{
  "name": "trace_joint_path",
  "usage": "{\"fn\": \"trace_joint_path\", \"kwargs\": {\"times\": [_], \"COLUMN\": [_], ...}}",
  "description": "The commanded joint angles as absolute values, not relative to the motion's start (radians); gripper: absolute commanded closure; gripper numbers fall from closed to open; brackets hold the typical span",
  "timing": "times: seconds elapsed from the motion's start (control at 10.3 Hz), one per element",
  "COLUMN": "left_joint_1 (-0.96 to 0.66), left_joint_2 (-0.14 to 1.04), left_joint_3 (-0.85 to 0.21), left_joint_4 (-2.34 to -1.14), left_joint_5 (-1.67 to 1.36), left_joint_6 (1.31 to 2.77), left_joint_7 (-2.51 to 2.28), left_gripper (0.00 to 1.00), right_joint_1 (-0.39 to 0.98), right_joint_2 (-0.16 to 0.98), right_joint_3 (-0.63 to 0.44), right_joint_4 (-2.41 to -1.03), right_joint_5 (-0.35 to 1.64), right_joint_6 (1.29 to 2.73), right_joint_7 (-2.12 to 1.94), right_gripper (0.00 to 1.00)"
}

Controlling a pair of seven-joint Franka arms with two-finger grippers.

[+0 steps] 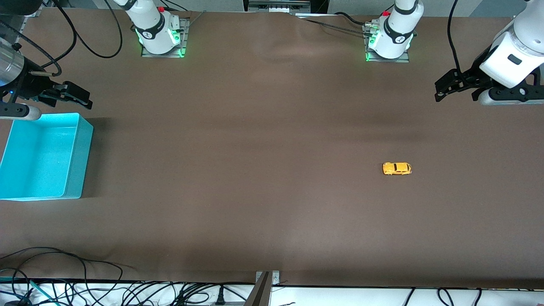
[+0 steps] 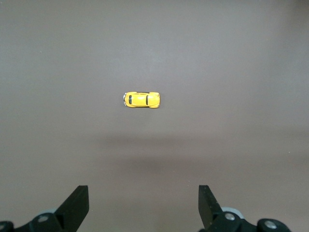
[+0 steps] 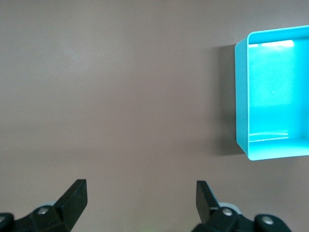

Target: Wind up and store yellow beetle car

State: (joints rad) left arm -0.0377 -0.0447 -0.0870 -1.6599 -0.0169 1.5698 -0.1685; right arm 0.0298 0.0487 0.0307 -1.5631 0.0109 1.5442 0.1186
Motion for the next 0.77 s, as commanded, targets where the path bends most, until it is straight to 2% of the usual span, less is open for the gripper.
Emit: {"fn": "trace_joint_path", "kwargs": {"times": [0.0, 0.68], "left_joint_1": [-0.049, -0.049], "left_joint_2": [0.006, 0.005], "left_joint_3": [-0.103, -0.103], "left_joint_4": [-1.618, -1.618], "left_joint_5": [0.0, 0.0], "left_joint_6": [1.551, 1.551], "left_joint_7": [-0.156, -0.158], "left_gripper": [0.0, 0.0], "right_joint_1": [0.034, 0.064], "right_joint_2": [0.069, 0.078], "right_joint_3": [0.032, 0.041], "right_joint_4": [-1.536, -1.531], "right_joint_5": [0.021, 0.021], "right_joint_6": [1.534, 1.502], "right_joint_7": [0.117, 0.127], "right_gripper": [0.0, 0.0]}}
